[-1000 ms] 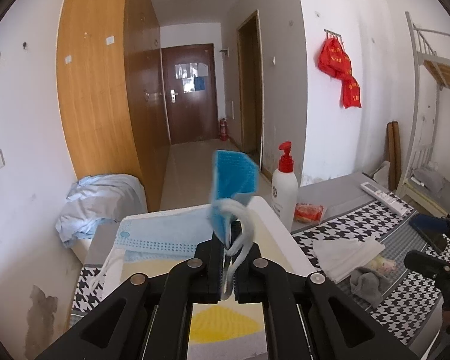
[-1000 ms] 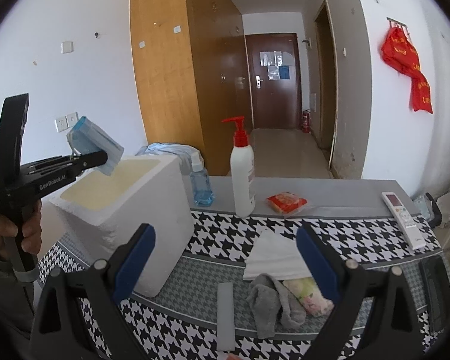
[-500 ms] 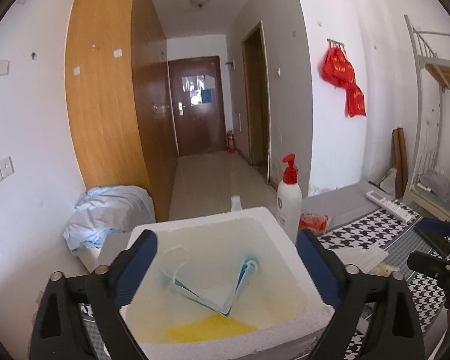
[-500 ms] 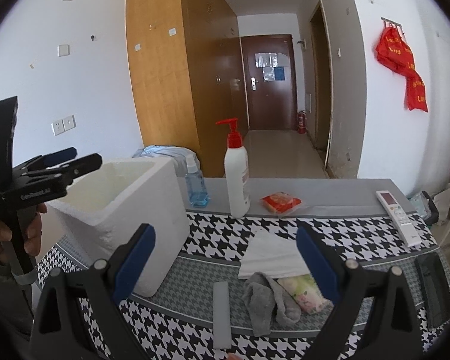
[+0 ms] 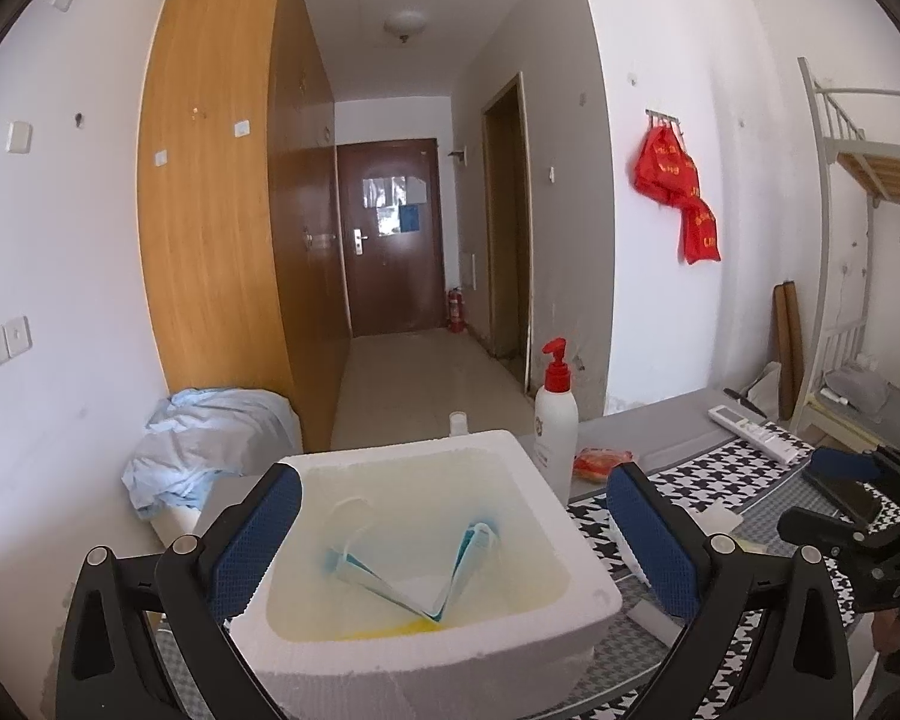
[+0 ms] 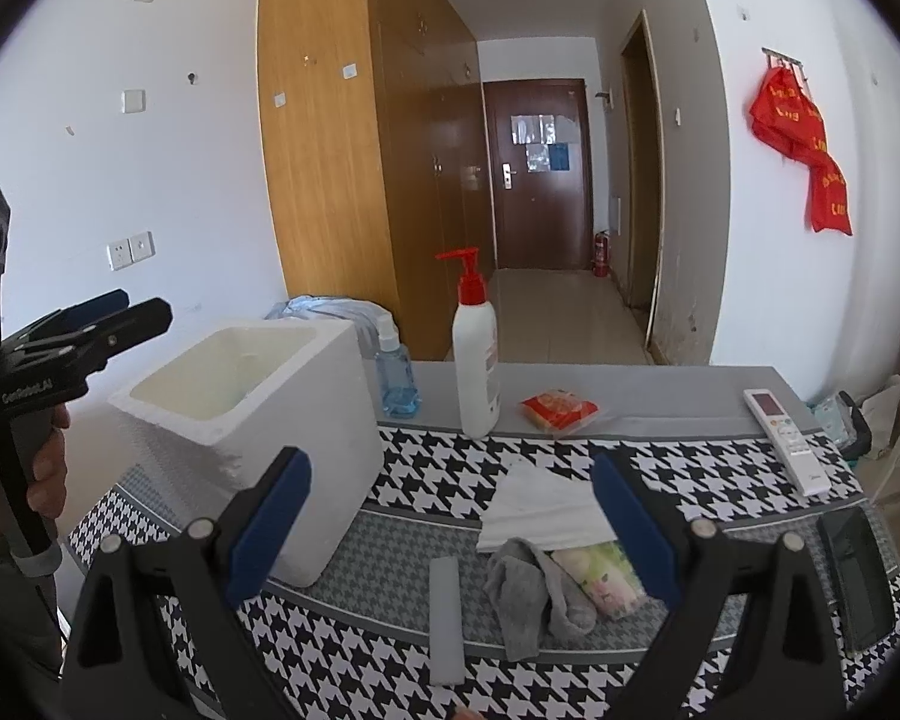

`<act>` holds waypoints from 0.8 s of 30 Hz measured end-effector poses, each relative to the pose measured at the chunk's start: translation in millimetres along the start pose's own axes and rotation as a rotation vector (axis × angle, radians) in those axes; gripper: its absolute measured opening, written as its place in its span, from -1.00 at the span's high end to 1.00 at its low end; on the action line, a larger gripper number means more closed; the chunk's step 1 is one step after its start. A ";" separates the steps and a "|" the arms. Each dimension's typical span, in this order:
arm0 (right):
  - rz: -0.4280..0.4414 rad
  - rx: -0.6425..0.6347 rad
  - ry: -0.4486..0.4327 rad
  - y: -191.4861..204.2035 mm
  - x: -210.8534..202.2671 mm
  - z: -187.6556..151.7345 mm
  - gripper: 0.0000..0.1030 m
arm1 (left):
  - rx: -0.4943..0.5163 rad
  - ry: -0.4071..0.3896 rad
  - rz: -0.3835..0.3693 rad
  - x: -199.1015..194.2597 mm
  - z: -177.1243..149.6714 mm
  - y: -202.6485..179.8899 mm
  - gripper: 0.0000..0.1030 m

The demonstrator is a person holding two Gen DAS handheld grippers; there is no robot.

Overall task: Organize soft objects
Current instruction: 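Move both grippers from the foam box toward the grey sock and white foam strip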

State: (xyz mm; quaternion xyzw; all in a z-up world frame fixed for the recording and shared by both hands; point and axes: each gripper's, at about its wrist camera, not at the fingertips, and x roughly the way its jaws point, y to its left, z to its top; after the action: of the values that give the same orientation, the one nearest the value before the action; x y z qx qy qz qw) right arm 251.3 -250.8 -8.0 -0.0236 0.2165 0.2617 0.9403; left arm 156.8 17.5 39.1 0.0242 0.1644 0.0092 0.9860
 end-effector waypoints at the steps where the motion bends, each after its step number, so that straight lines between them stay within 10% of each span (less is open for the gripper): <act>1: 0.000 -0.001 -0.002 0.8 -1.4 -0.3 -0.88 | 0.001 0.000 0.001 -1.7 -0.6 -0.5 -0.98; 24: -0.021 -0.035 -0.030 10.9 -26.2 -10.6 -0.88 | -0.025 -0.058 0.010 -40.2 -16.6 -12.1 -0.98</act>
State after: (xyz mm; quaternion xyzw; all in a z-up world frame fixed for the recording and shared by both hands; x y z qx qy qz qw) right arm 221.5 -255.7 -5.8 -0.0384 0.1973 0.2557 0.9456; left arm 113.5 5.1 35.8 0.0129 0.1355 0.0156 0.9906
